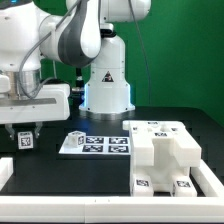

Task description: Assemble chair

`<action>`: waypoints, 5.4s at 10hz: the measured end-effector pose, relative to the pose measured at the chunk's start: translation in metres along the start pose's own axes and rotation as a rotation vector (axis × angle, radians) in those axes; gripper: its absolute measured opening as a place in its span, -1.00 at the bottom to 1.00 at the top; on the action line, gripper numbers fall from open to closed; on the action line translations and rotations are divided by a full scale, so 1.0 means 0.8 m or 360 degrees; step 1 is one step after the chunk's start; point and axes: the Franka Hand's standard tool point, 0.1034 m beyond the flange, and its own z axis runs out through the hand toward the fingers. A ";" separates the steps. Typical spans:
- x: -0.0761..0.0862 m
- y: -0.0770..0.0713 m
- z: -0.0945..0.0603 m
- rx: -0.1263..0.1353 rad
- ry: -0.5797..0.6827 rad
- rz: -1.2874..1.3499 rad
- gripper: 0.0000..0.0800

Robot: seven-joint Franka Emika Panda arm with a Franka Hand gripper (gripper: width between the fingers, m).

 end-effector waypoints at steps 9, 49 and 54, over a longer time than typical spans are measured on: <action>0.052 -0.052 -0.001 0.0066 0.0001 0.0417 -0.29; 0.064 -0.047 0.013 0.0577 -0.1560 0.0914 -0.29; 0.116 -0.059 -0.075 0.0497 -0.1333 0.0729 -0.29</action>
Offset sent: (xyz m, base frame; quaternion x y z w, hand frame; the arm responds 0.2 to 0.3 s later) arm 0.0000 0.0000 0.0000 0.0000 0.0000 0.0000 1.0000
